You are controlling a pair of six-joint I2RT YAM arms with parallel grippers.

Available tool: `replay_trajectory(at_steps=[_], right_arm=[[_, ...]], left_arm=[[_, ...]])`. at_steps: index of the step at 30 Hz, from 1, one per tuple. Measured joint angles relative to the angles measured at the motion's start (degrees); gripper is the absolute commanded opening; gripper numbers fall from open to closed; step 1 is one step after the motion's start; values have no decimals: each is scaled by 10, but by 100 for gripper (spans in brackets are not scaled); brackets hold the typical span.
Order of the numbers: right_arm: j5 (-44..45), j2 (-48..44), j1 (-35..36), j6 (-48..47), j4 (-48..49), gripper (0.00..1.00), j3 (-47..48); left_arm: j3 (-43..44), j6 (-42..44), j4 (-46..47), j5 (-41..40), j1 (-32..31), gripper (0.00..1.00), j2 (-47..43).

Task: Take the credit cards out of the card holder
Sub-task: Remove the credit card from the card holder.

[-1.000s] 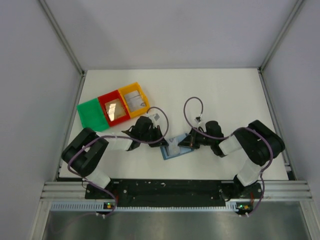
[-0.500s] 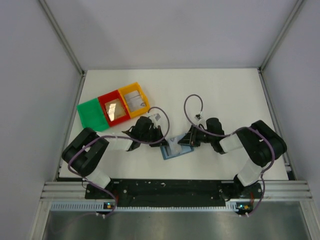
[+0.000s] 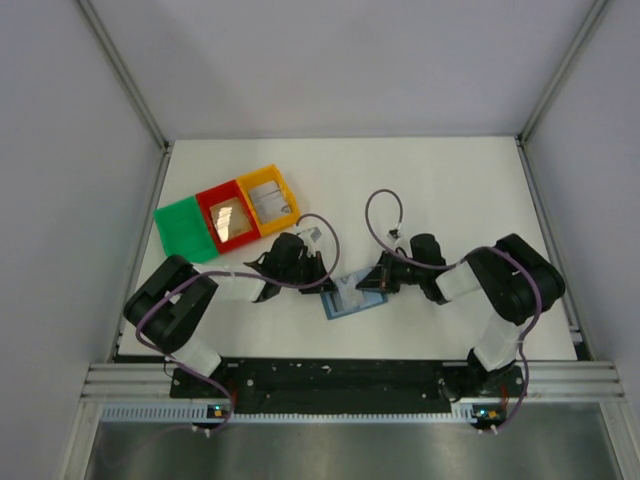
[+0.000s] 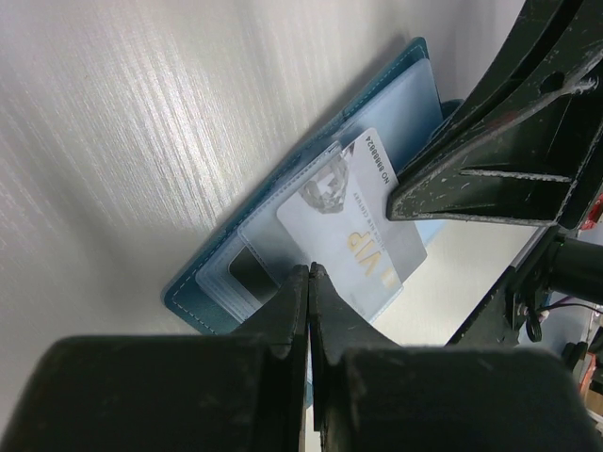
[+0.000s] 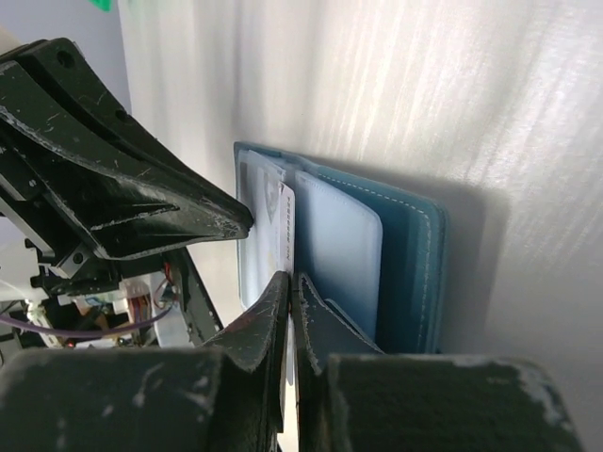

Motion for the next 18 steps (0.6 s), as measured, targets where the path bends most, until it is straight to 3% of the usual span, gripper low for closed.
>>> replay_trajectory(at_steps=[10,18], right_arm=[[-9,-81,-64,-39,-73,0,-2],[-10,-161,-65,-24,-73,0,-32]], left_arm=[[-8,0,8,-4,0,0,-6],[-22,-7,-11,-25,2,26,-42]])
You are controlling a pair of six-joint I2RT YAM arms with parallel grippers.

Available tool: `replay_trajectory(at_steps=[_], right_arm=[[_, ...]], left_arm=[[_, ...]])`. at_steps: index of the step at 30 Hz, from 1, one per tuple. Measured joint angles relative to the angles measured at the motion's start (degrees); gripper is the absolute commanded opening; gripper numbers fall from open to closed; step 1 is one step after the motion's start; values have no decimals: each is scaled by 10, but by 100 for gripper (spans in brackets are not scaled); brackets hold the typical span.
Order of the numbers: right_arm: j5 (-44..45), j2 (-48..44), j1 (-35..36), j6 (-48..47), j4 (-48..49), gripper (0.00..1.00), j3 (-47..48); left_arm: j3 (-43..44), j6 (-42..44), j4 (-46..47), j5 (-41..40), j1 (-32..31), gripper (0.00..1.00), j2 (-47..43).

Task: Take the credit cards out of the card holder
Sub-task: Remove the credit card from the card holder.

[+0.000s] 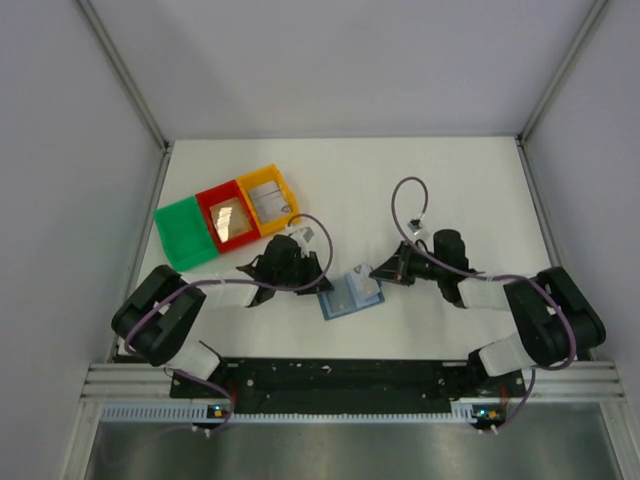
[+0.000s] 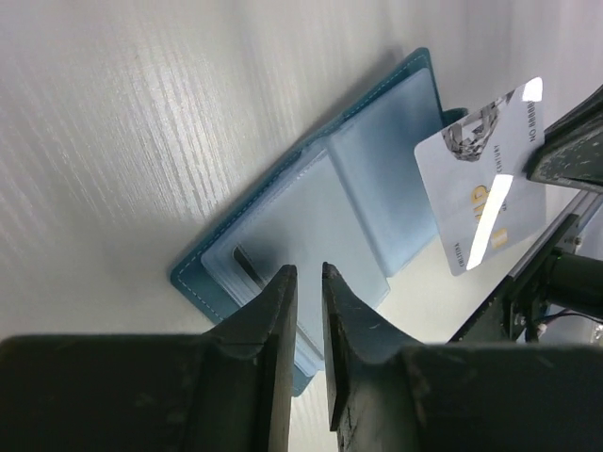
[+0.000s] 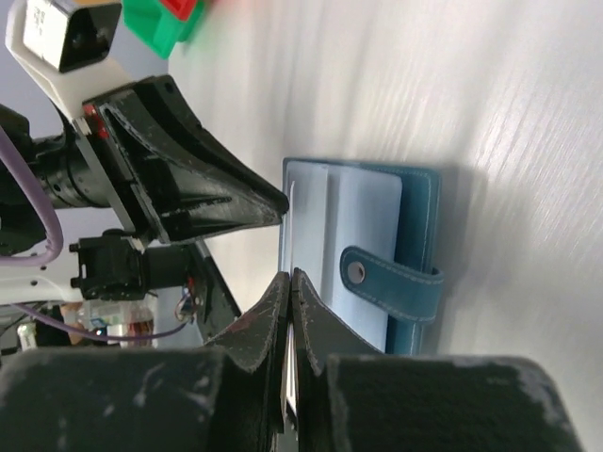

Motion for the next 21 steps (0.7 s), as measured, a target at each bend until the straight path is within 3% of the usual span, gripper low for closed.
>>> replay_trajectory(at_steps=[4,10,21], right_arm=[[1,-17,0,31,22,0,-20],[12,-52,1,118,116,0,-73],[96,-174,21,214,182,0,-89]], left_arm=[[-12,-31,17,0,2,49,-33],[-36,-103,110,14,2,73,-66],[-55,-217,271,37,-18,67,-70]])
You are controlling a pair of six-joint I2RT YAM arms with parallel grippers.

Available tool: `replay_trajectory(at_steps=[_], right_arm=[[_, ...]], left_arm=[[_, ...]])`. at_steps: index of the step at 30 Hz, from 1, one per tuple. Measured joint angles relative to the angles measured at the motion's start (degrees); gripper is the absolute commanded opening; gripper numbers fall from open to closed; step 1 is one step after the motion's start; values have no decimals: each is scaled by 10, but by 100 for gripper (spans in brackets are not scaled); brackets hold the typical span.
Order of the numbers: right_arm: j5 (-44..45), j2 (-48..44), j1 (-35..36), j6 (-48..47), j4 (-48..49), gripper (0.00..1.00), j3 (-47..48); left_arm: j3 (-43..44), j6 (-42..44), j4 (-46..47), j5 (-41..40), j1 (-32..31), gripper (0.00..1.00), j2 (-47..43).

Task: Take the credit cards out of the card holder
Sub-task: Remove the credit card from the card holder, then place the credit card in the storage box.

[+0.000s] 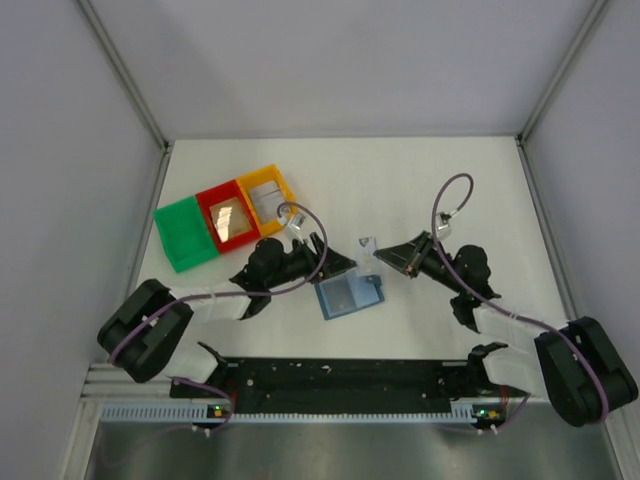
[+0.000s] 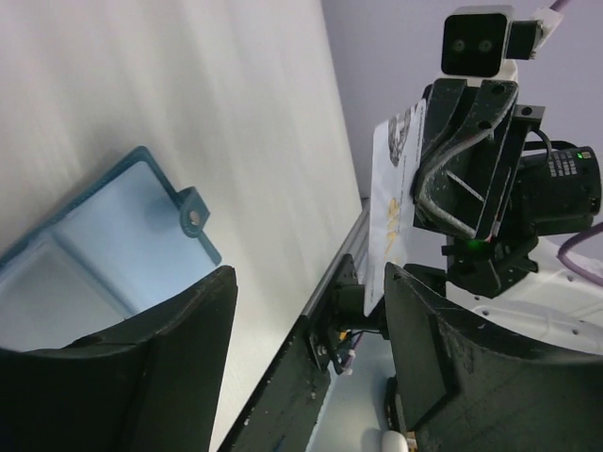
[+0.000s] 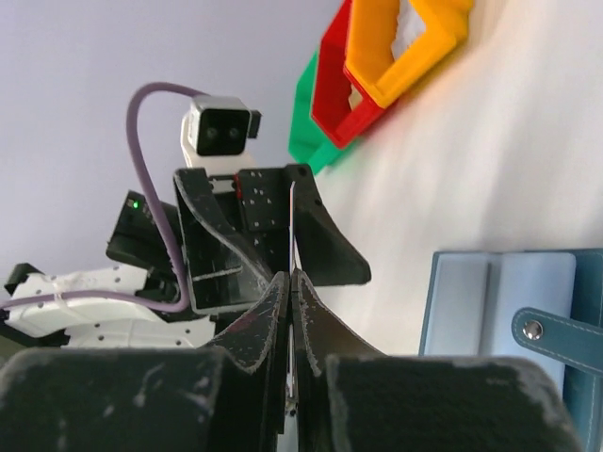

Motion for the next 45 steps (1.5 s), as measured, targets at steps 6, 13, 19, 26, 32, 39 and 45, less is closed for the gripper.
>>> replay_trajectory(at_steps=[6,13,19,26,32,39,45], right_arm=[[45,-56,8,11,-21,0,1],[71,-62,20,21,-30,0,5],[80,-63,30,25,-30,0,5],[81,-63,30,25,-30,12,5],[79,-77,33,6,-59,73,12],[75,-126,34,-67,-189,85,57],[64,-143,34,-136,-295,87,97]], left_arm=[[-15,-40,81,10,-18,63,-3],[-14,-65,155,23,-37,47,1],[-9,-76,179,29,-44,18,17],[-9,-67,178,28,-44,0,17],[0,5,104,44,-27,0,-17],[94,207,-147,101,109,0,-109],[273,452,-447,145,240,0,-90]])
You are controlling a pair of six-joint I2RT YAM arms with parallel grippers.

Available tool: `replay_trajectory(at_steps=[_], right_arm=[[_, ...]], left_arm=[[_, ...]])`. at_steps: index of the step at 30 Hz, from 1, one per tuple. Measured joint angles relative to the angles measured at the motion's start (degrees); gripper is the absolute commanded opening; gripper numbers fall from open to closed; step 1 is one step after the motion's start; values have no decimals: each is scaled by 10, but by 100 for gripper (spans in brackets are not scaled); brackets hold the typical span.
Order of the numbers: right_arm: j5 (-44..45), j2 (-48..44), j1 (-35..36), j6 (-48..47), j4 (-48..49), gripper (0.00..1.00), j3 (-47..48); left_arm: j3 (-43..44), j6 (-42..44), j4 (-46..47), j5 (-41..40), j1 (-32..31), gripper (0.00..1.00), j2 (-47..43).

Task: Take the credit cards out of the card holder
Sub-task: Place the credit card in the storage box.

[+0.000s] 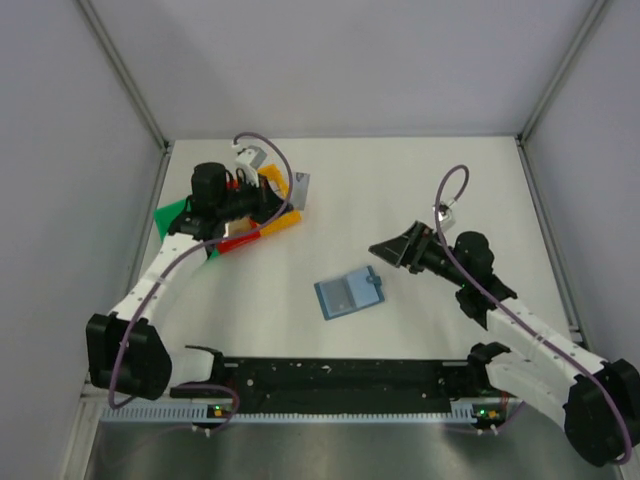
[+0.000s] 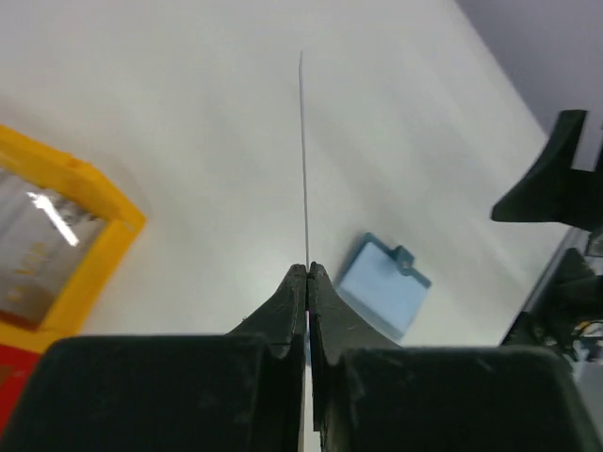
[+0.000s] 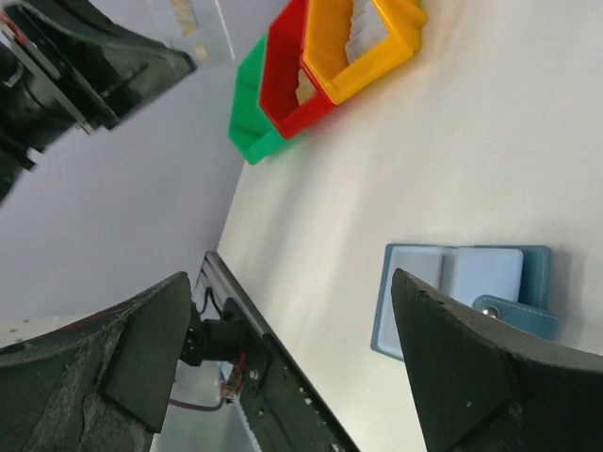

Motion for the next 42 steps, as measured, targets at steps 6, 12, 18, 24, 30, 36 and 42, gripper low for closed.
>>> replay_trajectory(at_steps=[6,12,18,24,30,36,42], right_arm=[[1,-2,0,-78,-109,90,25],[9,-2,1,-157,-212,90,50],[10,0,1,-200,-266,90,61],[11,10,1,-212,-285,90,61],[14,30,1,-219,-292,91,69],[17,56,2,-228,-290,91,88],[17,65,2,-231,-292,90,89]], left_arm=[[137,200,-214,-23,52,0,69],[235,328,-341,-58,76,0,168],[349,433,-436,-89,95,0,278],[444,497,-504,-116,96,0,377],[496,530,-542,-137,96,0,443],[530,558,-580,-139,96,0,488],[532,584,-603,-124,92,0,500]])
